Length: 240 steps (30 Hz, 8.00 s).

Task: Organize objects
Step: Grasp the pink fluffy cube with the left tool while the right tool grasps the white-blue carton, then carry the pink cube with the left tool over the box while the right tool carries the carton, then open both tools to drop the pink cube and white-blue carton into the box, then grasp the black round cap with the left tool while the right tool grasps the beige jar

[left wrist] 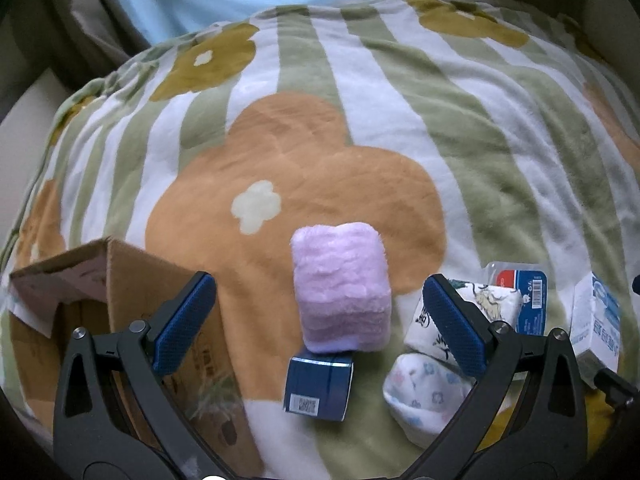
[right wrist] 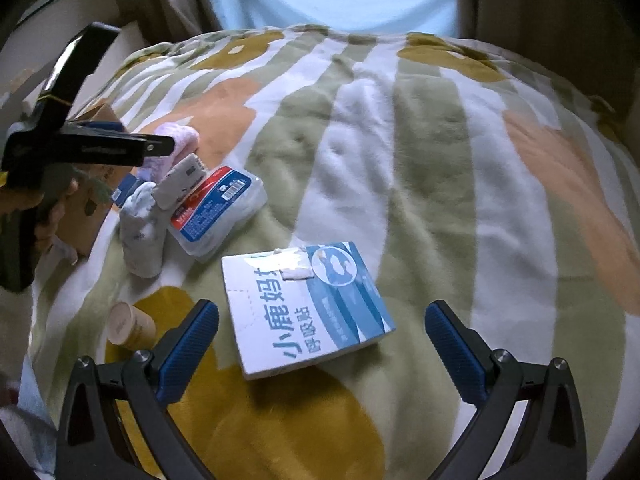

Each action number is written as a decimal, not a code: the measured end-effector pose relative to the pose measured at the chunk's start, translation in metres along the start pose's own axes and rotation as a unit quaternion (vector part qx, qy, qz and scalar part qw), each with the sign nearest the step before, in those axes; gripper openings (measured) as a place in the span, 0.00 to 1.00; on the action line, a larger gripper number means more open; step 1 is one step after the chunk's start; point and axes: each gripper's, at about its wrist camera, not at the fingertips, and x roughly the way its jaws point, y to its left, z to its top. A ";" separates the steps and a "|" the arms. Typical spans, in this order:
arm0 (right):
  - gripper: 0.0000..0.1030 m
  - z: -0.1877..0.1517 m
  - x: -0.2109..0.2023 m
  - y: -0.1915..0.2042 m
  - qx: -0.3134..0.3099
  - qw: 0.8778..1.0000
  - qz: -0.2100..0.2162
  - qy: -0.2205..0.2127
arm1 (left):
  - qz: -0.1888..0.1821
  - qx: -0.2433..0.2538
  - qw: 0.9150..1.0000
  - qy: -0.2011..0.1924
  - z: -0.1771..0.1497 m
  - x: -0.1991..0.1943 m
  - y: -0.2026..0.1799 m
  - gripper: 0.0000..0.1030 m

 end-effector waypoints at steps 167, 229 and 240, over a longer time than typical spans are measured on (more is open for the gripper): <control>1.00 0.153 0.048 0.366 -0.189 0.975 0.109 0.041 | -0.049 -0.198 0.979 -0.026 -0.111 -0.096 0.351 1.00; 1.00 0.066 -0.093 0.135 -0.118 0.991 0.027 -0.048 | -0.213 0.059 0.970 -0.105 -0.167 -0.202 0.040 1.00; 1.00 0.017 -0.051 0.120 -0.086 0.995 0.052 -0.015 | -0.244 0.148 0.956 -0.075 -0.232 -0.160 -0.032 0.88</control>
